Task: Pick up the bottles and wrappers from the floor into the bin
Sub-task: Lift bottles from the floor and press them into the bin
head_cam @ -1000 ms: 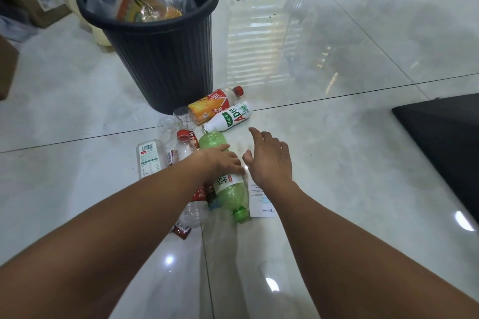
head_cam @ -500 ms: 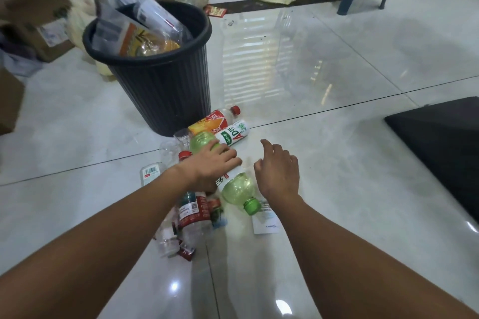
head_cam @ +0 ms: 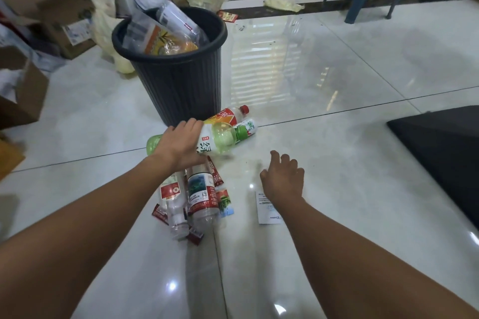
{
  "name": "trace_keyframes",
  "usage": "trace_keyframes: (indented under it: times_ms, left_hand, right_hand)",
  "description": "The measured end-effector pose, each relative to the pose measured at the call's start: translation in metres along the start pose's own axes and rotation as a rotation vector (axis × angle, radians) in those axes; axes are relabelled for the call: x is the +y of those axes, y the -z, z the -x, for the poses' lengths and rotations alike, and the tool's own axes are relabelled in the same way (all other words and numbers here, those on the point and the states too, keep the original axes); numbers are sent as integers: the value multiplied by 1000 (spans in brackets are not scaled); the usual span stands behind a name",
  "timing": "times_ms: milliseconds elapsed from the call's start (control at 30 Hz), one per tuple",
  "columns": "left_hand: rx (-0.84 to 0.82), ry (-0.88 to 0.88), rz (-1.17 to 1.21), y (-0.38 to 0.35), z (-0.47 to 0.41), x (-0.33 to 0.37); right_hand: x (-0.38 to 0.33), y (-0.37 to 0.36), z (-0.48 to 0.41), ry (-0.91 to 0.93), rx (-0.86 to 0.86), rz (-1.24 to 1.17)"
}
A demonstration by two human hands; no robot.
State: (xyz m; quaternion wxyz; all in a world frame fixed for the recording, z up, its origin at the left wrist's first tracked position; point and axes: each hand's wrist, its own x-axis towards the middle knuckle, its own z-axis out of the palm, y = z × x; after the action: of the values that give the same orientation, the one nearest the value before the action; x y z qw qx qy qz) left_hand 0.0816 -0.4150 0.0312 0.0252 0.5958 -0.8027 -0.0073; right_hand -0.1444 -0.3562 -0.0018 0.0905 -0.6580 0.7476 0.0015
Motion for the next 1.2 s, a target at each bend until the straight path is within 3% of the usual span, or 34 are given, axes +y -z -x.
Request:
trace_keyframes:
  times_ms: [367, 633, 833, 1000, 1200]
  left_hand:
    - [76, 100, 123, -2, -10, 15]
    - [80, 82, 151, -19, -14, 26]
    - [89, 79, 155, -27, -16, 30]
    - [94, 80, 156, -30, -15, 27]
    - [83, 92, 155, -31, -11, 21]
  right_hand:
    - [-11, -35, 16, -60, -234, 18]
    - [-11, -45, 11, -249, -372, -98]
    - [-22, -51, 12, -237, -331, -81]
    - [-28, -53, 1, -301, -414, -144]
    - [-33, -59, 1, -264, -273, -205]
